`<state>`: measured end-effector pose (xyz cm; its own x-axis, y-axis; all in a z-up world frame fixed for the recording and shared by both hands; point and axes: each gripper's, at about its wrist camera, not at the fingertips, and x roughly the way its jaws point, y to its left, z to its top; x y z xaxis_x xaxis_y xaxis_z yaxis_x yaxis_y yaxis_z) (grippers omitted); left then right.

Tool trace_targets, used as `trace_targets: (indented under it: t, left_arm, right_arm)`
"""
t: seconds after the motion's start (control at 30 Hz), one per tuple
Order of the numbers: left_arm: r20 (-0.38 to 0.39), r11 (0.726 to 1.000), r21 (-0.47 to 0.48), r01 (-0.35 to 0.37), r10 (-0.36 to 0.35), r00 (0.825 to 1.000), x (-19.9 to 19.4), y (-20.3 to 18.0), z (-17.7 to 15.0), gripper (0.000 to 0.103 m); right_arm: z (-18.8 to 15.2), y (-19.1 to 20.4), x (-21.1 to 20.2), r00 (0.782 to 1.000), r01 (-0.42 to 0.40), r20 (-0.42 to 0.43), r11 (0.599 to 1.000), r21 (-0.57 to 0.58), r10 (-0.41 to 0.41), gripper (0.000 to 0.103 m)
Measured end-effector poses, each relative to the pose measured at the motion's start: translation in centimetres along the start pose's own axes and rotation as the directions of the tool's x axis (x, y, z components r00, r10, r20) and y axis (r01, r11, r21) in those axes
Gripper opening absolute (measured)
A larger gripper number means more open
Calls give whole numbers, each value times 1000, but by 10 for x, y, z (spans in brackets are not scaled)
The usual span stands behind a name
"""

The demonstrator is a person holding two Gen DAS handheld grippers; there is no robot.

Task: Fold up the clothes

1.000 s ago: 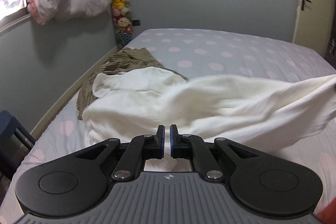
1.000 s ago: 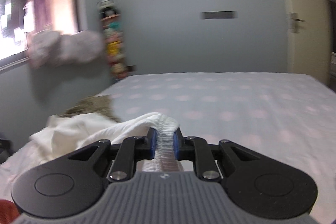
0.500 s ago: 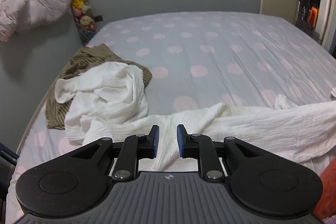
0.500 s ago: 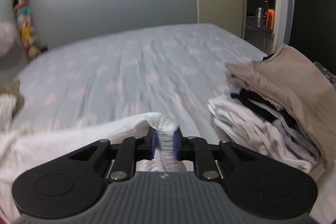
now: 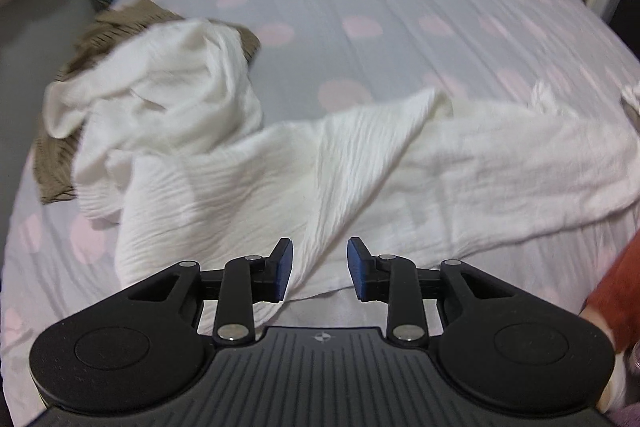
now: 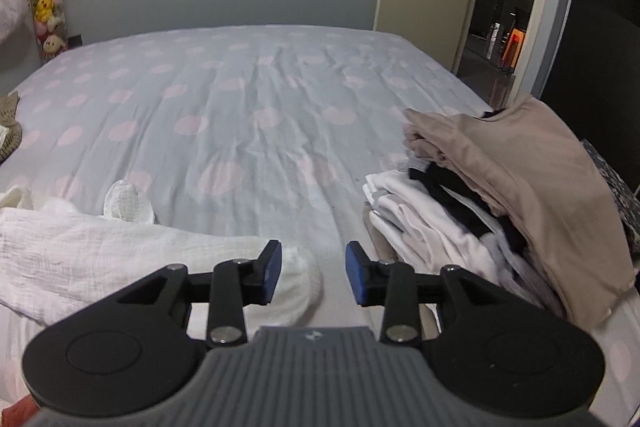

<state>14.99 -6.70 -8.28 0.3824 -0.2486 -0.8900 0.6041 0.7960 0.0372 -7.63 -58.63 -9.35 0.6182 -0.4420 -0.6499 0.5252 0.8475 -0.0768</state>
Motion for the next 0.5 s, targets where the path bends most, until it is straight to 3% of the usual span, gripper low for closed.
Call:
trace_targets:
  t: [0.17, 0.33, 0.5]
  left_arm:
    - [-120, 996, 77, 38, -29, 992, 43, -4, 18, 39]
    - [-208, 988, 139, 60, -30, 978, 83, -14, 31, 40]
    - [-270, 993, 104, 60, -30, 962, 121, -12, 42, 40]
  right_arm:
    - [18, 24, 35, 998, -51, -46, 997, -63, 48, 40]
    - [37, 57, 76, 987, -134, -105, 982, -136, 120, 51]
    - [45, 91, 119, 957, -253, -185, 955, -157, 223, 54]
